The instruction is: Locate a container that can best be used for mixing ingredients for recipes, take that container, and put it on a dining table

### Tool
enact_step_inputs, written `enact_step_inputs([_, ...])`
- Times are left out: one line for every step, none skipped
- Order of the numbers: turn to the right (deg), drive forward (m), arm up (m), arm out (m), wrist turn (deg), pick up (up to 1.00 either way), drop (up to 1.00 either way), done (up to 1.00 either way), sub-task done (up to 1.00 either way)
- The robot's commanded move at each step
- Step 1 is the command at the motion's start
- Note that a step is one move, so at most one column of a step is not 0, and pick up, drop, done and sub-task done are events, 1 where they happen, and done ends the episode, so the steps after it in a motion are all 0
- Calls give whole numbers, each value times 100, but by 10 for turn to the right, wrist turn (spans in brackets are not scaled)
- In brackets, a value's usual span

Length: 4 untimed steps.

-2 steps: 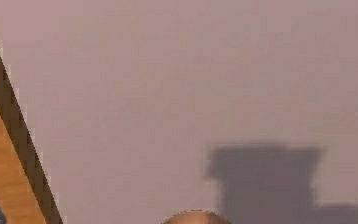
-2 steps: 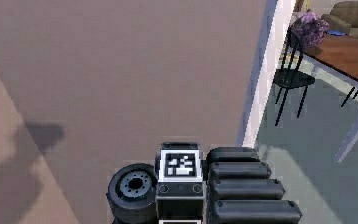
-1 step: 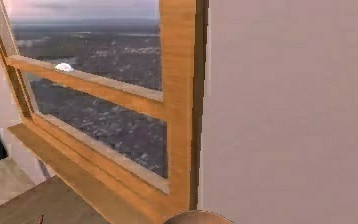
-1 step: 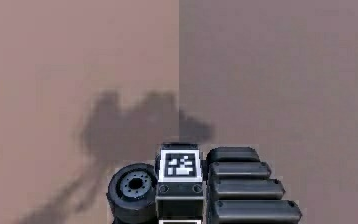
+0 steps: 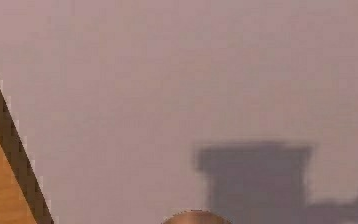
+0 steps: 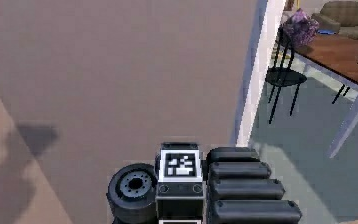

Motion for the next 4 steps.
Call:
enact_step_inputs([30,0,0,0,0,0,0,0,0])
enact_step_inputs([-450,0,0,0,0,0,0,0,0])
enact_step_inputs([-120,0,0,0,0,0,0,0,0])
enact_step_inputs([-450,0,0,0,0,0,0,0,0])
